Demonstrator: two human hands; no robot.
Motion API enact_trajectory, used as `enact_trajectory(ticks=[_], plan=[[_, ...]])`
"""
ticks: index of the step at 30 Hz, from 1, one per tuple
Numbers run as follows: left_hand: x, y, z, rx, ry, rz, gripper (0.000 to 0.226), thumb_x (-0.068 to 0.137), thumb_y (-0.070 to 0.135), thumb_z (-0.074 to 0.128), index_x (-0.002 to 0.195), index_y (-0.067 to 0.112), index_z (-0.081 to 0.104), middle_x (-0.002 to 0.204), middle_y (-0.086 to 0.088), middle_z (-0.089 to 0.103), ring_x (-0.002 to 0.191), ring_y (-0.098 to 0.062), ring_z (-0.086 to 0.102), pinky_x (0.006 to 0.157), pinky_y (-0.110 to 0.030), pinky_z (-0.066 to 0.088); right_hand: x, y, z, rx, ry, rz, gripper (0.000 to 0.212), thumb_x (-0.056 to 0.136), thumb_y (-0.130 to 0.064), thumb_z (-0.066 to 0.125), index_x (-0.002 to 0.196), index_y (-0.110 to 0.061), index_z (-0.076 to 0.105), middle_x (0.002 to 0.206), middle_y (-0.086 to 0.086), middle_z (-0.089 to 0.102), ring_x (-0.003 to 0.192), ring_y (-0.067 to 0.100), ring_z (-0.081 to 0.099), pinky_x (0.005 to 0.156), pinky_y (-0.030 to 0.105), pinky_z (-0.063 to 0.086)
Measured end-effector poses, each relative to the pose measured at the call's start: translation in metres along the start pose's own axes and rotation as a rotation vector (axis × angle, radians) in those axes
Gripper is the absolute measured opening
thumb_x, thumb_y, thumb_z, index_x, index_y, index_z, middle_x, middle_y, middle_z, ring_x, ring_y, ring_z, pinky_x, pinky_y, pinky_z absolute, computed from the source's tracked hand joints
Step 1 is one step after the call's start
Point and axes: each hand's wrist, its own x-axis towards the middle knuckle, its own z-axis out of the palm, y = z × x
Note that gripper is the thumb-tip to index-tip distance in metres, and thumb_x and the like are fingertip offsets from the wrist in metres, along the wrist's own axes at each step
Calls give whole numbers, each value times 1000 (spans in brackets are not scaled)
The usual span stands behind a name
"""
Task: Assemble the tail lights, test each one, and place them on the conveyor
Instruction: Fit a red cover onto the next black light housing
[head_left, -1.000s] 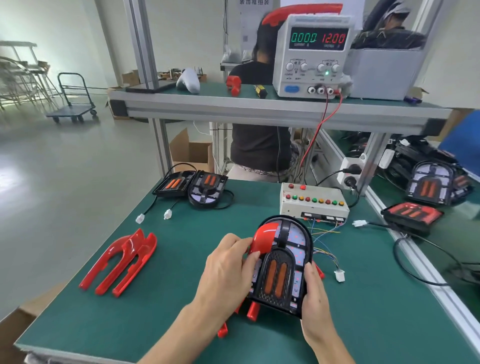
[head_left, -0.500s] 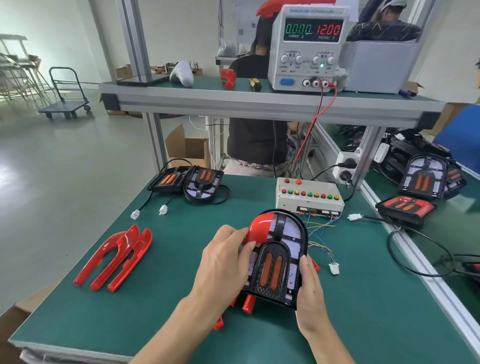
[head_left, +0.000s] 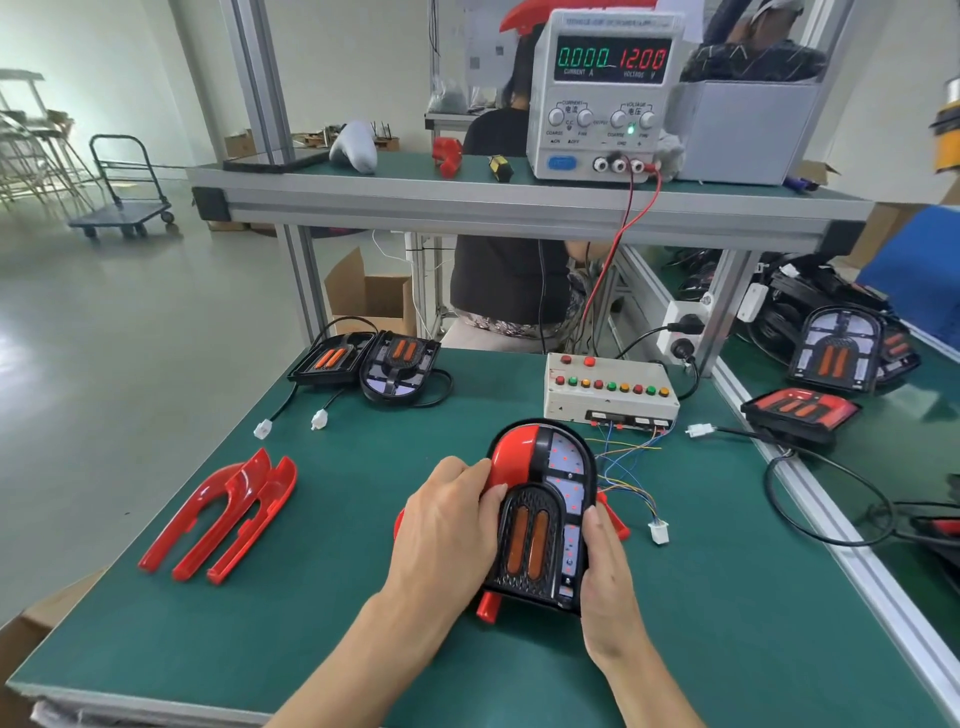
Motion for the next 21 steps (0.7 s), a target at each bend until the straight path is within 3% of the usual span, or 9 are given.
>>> enact_trajectory(ticks=[4, 7, 10, 12, 13, 15, 17, 21], plan=[[-1, -2, 0, 27, 1, 5, 22, 99, 27, 61, 96, 7, 68, 78, -3, 49, 67, -32, 52, 63, -46, 49, 0, 1, -2, -27, -28, -11, 41, 105, -48, 35, 122, -27, 66, 123, 6, 69, 122, 29, 61, 110, 60, 42], [0, -4, 1, 13, -4, 1, 22, 96, 30, 67, 107, 12, 71, 80, 0, 49, 68, -27, 54, 64, -44, 51, 1, 2, -3, -20, -33, -4, 41, 104, -49, 36, 123, -27, 66, 124, 6, 69, 124, 30, 60, 110, 59, 42], [2, -12, 3, -132, -2, -66, 32, 89, 34, 75, 118, 25, 66, 91, 9, 51, 81, -10, 56, 77, -27, 49, 1, 1, -1, -12, -30, 21, 42, 102, -52, 39, 121, -30, 69, 123, 2, 71, 122, 22, 63, 106, 45, 50], [4, -18, 3, -286, -42, -209, 44, 83, 40, 79, 120, 34, 56, 102, 16, 55, 92, -1, 58, 79, -11, 44, 0, 0, -1, 12, -27, 44, 42, 100, -53, 40, 119, -32, 71, 121, 1, 73, 119, 18, 65, 96, 30, 54], [7, -21, 3, -389, -105, -309, 47, 82, 43, 80, 120, 35, 54, 107, 18, 59, 94, 3, 60, 81, -9, 46, 0, -1, -1, 27, -28, 54, 41, 101, -50, 40, 118, -32, 72, 120, 1, 73, 117, 17, 66, 93, 27, 54], [13, -28, 1, -585, -291, -454, 50, 80, 48, 81, 121, 29, 60, 111, 12, 71, 93, 3, 68, 85, -17, 53, -1, -3, -2, 59, -36, 63, 41, 101, -45, 39, 119, -28, 72, 122, 3, 73, 118, 20, 66, 98, 36, 53], [18, -33, -2, -775, -469, -506, 58, 78, 48, 79, 124, 18, 62, 107, 1, 77, 96, -8, 73, 83, -22, 57, -1, -5, -2, 79, -51, 69, 42, 101, -42, 40, 124, -23, 71, 126, 6, 71, 122, 24, 65, 103, 43, 50], [20, -36, -4, -1192, -671, -576, 54, 87, 26, 77, 131, 3, 58, 123, -21, 70, 113, -32, 68, 102, -49, 53, -1, -8, -3, 128, -63, 88, 45, 100, -43, 44, 129, -17, 68, 129, 12, 70, 122, 29, 65, 100, 40, 55]])
